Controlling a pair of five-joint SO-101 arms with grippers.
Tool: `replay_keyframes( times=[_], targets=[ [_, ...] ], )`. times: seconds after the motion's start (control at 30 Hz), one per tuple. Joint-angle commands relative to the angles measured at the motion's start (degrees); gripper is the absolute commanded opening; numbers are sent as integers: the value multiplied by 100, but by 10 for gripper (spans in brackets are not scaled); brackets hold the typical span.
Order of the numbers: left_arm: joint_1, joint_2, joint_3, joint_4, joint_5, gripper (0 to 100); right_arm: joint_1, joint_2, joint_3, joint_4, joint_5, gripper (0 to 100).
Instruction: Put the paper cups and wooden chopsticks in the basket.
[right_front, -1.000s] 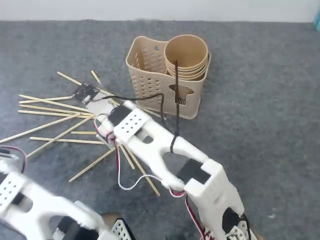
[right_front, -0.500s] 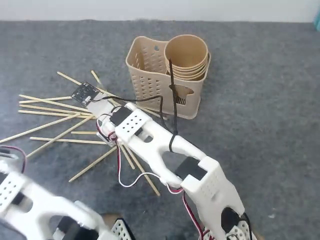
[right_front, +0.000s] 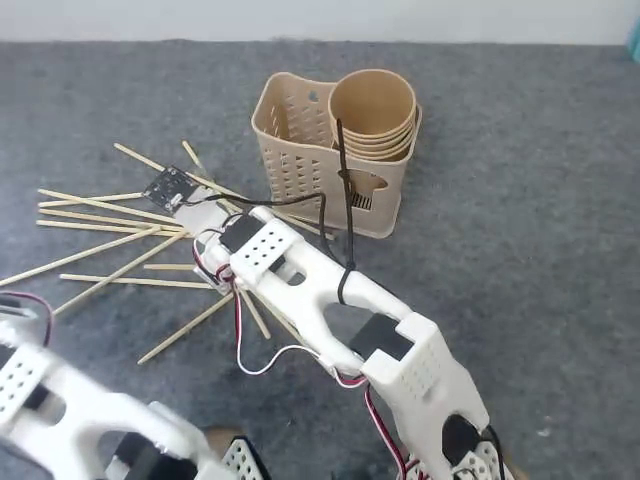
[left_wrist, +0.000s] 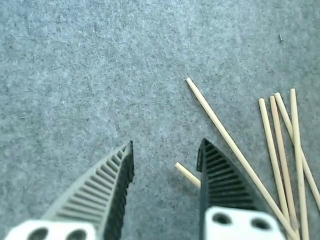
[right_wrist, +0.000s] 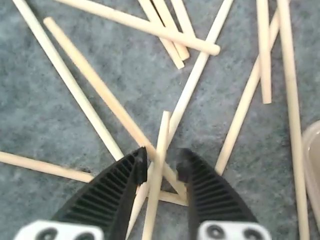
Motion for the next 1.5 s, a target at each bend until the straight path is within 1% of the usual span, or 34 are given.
replay_keyframes(
  times=[0.0, 0.23, 0.33, 0.37, 0.47, 0.53, 0.6, 0.67, 0.83, 1.1, 1.17, 1.27, 1.4, 1.47],
  targets=[
    [70, 0, -22, -149, 44, 196, 101, 48, -97, 40, 97, 143],
    [79, 0, -22, -149, 44, 196, 66, 479, -756, 347, 114, 146],
    [79, 0, -22, -149, 44, 196, 66, 734, -1204, 655, 114, 137],
    [79, 0, -22, -149, 44, 196, 75, 796, -1327, 769, 114, 115],
    [79, 0, -13, -141, 44, 196, 84, 901, -1609, 1015, 114, 0],
    [158, 0, 48, -149, 44, 196, 75, 892, -1732, 1244, 105, 27],
    [255, 0, 75, -158, 0, 196, 31, 840, -1969, 1569, 88, 6],
    [299, 0, 110, -158, -114, 196, -57, 752, -2119, 1859, 97, 10],
    [510, -9, 198, -149, -123, 196, -92, 356, -2145, 2299, 70, 9],
    [791, -53, 321, -185, -132, 195, -57, -743, -2145, 3020, 97, 9],
    [791, -53, 321, -185, -132, 195, 66, -1130, -2136, 3073, 105, 8],
    [800, -53, 330, -185, -132, 195, 453, -1719, -2145, 2897, 202, 8],
    [862, -53, 338, -229, -132, 195, 875, -2589, -2163, 2220, 721, 8],
    [897, -26, 391, -334, -141, 195, 1015, -2976, -2163, 1736, 598, 8]
  ],
)
